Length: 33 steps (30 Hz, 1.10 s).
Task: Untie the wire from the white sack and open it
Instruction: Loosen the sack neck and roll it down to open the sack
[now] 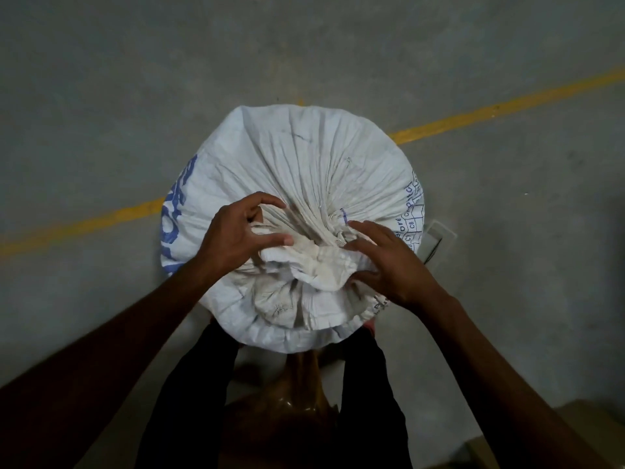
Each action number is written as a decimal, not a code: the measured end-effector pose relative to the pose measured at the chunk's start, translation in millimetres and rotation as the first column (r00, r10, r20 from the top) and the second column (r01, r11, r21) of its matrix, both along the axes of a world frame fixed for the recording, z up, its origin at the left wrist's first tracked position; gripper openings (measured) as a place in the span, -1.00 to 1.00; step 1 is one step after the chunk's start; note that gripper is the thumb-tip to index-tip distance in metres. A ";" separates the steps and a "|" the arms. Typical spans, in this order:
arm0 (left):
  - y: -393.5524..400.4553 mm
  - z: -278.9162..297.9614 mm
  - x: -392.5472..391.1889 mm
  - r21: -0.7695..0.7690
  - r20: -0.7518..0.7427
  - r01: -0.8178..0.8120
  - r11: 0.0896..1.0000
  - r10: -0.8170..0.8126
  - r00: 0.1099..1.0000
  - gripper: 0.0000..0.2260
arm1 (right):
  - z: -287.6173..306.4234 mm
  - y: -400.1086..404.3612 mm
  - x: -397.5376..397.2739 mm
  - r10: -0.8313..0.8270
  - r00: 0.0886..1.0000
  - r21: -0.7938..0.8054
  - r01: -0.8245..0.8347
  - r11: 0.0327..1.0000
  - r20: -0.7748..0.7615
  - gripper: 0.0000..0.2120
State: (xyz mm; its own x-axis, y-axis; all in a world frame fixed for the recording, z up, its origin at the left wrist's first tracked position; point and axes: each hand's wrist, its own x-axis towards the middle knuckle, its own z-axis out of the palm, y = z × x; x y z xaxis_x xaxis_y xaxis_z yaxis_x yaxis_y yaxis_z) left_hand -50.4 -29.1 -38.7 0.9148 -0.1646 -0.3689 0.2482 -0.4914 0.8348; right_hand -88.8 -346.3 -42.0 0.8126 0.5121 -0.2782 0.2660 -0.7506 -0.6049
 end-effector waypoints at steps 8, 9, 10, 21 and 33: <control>12.6 15.8 8.4 0.130 0.108 0.096 0.987 -0.110 0.988 -0.24 | 16.7 17.8 43.9 -0.309 0.946 0.175 0.322 0.930 -0.100 -0.80; 11.5 17.0 8.5 0.157 0.151 0.108 0.982 -0.131 0.980 -0.21 | 17.4 20.5 48.3 -0.329 0.940 0.177 0.341 0.923 -0.094 -0.79; 10.1 17.7 8.4 0.199 0.201 0.116 0.973 -0.157 0.967 -0.17 | 16.7 22.0 52.7 -0.349 0.934 0.177 0.358 0.917 -0.082 -0.78; -40.6 -8.1 4.4 0.473 0.396 0.076 0.878 -0.289 0.871 -0.27 | -10.9 31.6 99.4 -0.468 0.870 0.139 0.488 0.862 -0.154 -0.75; -46.0 -47.0 59.6 0.265 0.296 0.059 0.962 -0.140 0.945 -0.48 | -29.0 21.6 89.4 -0.555 0.831 0.136 0.545 0.827 0.044 -0.51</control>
State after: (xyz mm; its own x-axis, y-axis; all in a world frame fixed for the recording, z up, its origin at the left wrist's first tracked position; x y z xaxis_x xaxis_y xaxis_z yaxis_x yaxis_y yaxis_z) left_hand 9.2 -75.1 -85.7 0.9734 -0.2001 -0.1114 -0.0632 -0.7023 0.7090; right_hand 0.6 -324.8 -71.1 0.9854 -0.0021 -0.1703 -0.1206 -0.7146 -0.6891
